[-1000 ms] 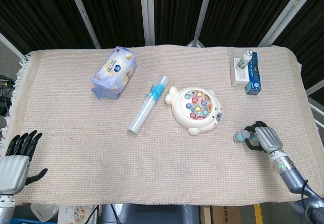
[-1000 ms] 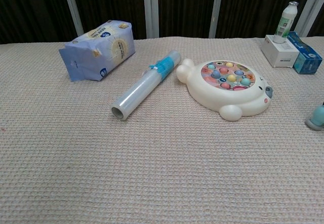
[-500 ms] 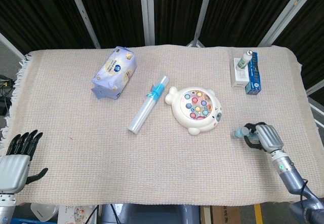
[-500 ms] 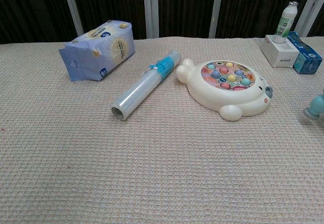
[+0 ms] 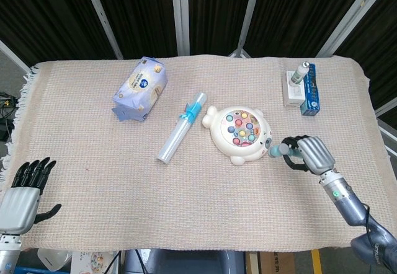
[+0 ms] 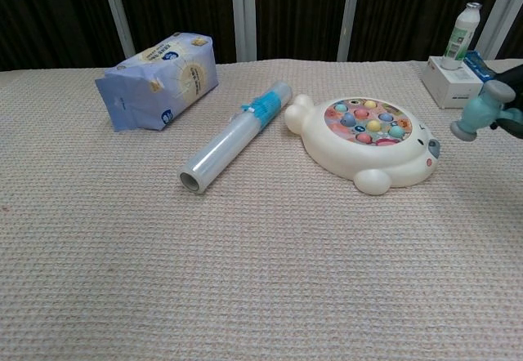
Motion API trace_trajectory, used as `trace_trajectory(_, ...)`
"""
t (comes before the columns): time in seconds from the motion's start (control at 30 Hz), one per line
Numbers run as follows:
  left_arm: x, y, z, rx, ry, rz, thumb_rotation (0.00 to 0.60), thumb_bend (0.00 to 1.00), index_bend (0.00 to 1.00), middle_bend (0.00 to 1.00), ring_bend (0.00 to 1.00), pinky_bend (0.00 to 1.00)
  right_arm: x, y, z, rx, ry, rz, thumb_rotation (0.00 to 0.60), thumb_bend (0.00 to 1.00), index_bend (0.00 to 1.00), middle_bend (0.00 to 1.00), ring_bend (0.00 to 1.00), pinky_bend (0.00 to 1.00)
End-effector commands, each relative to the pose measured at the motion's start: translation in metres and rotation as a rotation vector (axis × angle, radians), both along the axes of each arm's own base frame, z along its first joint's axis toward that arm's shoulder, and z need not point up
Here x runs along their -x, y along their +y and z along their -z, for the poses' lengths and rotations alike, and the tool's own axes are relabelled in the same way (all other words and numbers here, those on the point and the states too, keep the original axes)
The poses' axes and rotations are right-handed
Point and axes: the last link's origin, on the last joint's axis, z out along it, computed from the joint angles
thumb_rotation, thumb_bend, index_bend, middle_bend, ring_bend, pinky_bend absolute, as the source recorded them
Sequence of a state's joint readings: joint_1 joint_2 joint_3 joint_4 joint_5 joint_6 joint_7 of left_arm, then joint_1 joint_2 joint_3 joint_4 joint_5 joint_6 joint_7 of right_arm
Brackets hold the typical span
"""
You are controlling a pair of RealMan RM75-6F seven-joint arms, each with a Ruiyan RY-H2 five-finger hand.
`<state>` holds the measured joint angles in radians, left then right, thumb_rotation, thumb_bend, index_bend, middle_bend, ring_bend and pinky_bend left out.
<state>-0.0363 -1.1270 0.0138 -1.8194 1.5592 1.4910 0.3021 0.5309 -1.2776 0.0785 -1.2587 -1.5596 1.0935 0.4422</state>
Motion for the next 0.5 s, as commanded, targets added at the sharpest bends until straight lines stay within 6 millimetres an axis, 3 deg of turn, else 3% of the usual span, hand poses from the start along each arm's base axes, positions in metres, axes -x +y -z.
trace_trajectory(0.03, 0.002, 0.001, 0.0, -0.001, -0.001, -0.005, 0.6, 0.16, 0.0, 0.0, 0.0, 0.0, -0.035, -0.023, -0.01, -0.041, 0.05, -0.022, 0.6, 0.77, 1.0, 0.81, 0.62, 0.48)
trace_trajectory(0.2, 0.006, 0.002, 0.0, 0.002, -0.003, -0.015, 0.6, 0.16, 0.0, 0.0, 0.0, 0.0, -0.06, -0.042, -0.006, -0.11, 0.101, -0.001, 0.6, 0.77, 1.0, 0.81, 0.62, 0.48)
trace_trajectory(0.5, 0.01, 0.004, 0.0, 0.006, -0.005, -0.028, 0.6, 0.16, 0.0, 0.0, 0.0, 0.0, -0.077, -0.067, 0.009, -0.177, 0.223, 0.041, 0.6, 0.78, 1.0, 0.81, 0.62, 0.5)
